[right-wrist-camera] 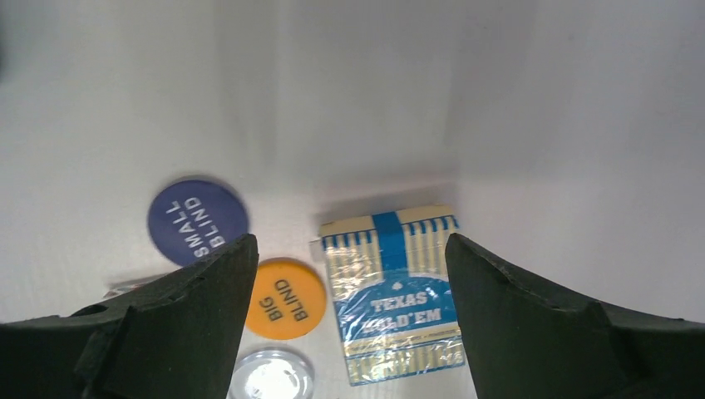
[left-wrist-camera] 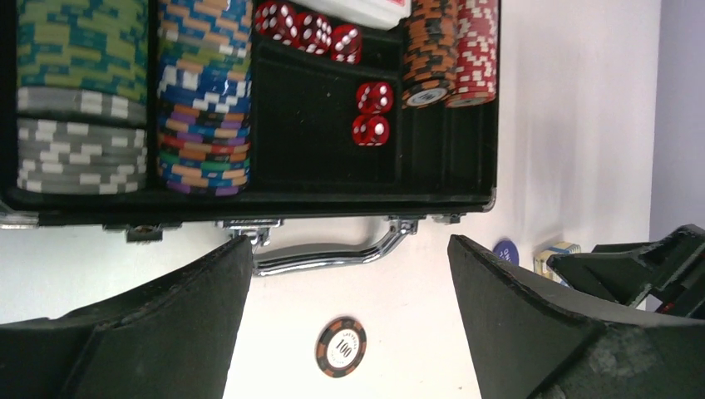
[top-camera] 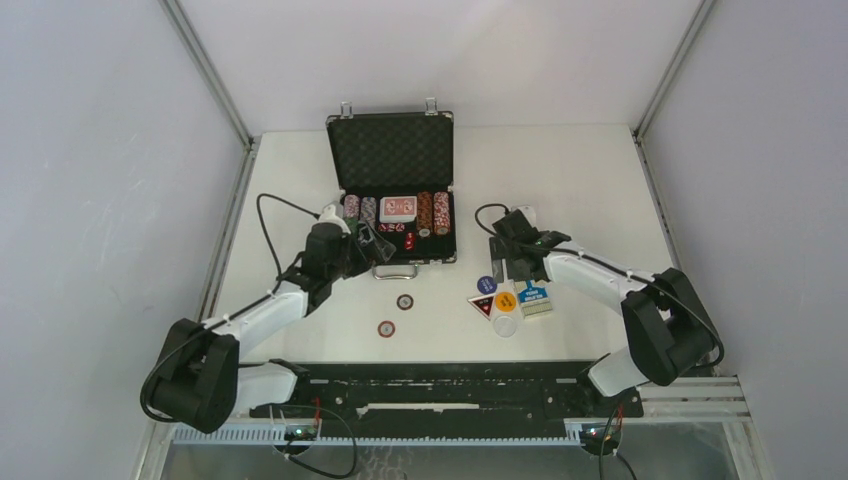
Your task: Pack up texas hold em set
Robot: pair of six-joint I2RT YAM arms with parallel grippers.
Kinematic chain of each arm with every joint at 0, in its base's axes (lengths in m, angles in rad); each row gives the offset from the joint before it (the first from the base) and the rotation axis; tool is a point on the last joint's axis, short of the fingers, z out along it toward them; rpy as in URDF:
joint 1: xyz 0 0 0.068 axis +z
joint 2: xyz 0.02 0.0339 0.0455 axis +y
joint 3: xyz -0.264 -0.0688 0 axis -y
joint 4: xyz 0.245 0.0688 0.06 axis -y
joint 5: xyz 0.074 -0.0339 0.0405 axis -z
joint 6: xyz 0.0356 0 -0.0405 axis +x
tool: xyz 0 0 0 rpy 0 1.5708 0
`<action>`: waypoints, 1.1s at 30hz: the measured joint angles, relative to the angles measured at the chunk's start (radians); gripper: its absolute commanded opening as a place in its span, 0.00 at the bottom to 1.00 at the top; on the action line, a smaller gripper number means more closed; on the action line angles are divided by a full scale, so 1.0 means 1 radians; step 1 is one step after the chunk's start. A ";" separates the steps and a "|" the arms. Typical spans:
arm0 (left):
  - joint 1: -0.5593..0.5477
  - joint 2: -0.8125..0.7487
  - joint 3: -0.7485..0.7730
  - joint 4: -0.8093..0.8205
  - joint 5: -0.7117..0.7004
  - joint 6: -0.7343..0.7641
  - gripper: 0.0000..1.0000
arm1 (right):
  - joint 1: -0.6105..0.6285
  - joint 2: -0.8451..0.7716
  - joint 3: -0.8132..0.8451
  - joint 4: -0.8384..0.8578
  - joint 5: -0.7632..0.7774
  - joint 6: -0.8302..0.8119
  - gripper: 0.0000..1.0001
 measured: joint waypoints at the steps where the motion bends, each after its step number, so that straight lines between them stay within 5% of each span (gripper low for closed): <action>1: 0.000 0.003 0.013 -0.003 0.000 0.006 0.92 | -0.016 -0.002 -0.006 0.000 0.002 -0.003 0.92; 25: -0.003 0.078 0.077 -0.016 0.008 0.016 0.92 | -0.108 0.079 -0.013 -0.062 -0.063 -0.047 0.89; 33: -0.003 0.080 0.077 -0.011 0.016 0.016 0.92 | -0.108 0.081 -0.013 -0.064 -0.084 -0.047 0.44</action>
